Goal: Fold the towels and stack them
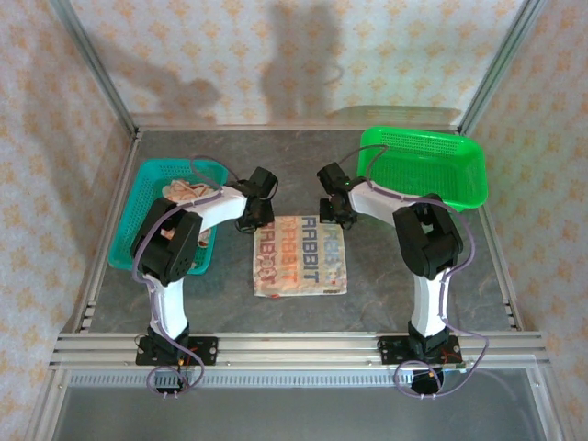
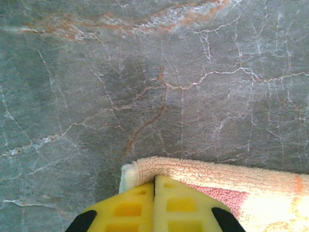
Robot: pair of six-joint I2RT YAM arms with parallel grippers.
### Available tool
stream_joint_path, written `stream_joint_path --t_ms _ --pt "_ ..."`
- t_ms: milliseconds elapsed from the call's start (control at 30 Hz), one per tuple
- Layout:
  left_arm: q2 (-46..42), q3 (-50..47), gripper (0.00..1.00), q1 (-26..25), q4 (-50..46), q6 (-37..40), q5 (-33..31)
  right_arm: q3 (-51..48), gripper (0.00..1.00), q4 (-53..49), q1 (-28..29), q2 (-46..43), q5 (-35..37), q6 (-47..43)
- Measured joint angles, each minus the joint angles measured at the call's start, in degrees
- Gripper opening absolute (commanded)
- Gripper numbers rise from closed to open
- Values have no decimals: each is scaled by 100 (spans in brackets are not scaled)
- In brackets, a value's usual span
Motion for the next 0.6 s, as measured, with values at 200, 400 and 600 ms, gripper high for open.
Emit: stream_joint_path --t_ms 200,400,600 --pt "-304 -17 28 55 -138 37 -61 0 21 -63 -81 -382 -9 59" --pt "-391 52 37 94 -168 96 -127 -4 28 -59 -275 -461 -133 155" --pt "-188 138 38 120 -179 181 -125 -22 30 -37 -363 -341 -219 177"
